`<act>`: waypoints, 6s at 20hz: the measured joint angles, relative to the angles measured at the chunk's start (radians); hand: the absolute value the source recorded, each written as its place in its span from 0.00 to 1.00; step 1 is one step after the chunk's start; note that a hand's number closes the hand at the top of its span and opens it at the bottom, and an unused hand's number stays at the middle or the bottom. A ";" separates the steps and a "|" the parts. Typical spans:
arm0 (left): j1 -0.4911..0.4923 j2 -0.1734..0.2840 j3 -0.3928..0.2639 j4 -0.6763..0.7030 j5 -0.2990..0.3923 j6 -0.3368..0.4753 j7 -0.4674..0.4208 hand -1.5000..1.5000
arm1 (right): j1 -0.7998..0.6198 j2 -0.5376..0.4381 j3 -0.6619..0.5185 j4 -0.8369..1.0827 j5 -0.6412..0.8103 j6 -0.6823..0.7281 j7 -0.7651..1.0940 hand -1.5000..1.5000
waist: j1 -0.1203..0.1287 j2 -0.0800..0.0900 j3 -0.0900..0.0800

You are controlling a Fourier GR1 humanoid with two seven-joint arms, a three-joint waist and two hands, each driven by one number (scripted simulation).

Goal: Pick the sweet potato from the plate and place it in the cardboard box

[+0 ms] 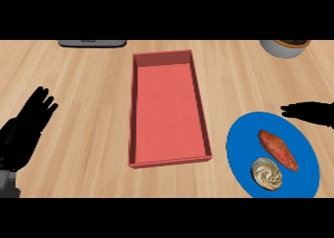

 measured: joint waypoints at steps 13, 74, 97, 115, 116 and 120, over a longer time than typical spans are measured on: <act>0.012 -0.043 0.056 0.006 -0.051 -0.051 0.002 0.50 | -0.020 0.092 0.020 0.078 0.111 -0.050 -0.054 0.00 | -0.005 0.000 0.000; 0.012 -0.226 0.225 -0.066 -0.232 -0.199 0.123 0.50 | -0.017 0.474 -0.064 0.237 0.635 -0.174 -0.110 1.00 | -0.002 -0.003 -0.005; -0.073 -0.249 0.131 -0.047 -0.236 -0.250 0.143 0.50 | -0.485 0.986 -0.151 0.307 0.694 -0.394 1.354 1.00 | 0.173 0.016 -0.006; -0.145 -0.265 0.114 0.006 -0.260 -0.232 0.152 0.50 | -0.999 0.977 -0.066 0.513 0.841 -0.498 1.760 1.00 | 0.179 0.017 -0.009; -0.149 -0.265 0.114 0.007 -0.263 -0.229 0.153 0.50 | -1.016 0.977 -0.070 0.530 0.841 -0.498 1.765 1.00 | 0.174 0.017 -0.009; -0.153 -0.268 0.119 0.020 -0.270 -0.218 0.152 0.50 | -1.057 0.976 -0.075 0.598 0.824 -0.493 1.775 1.00 | 0.153 0.015 -0.008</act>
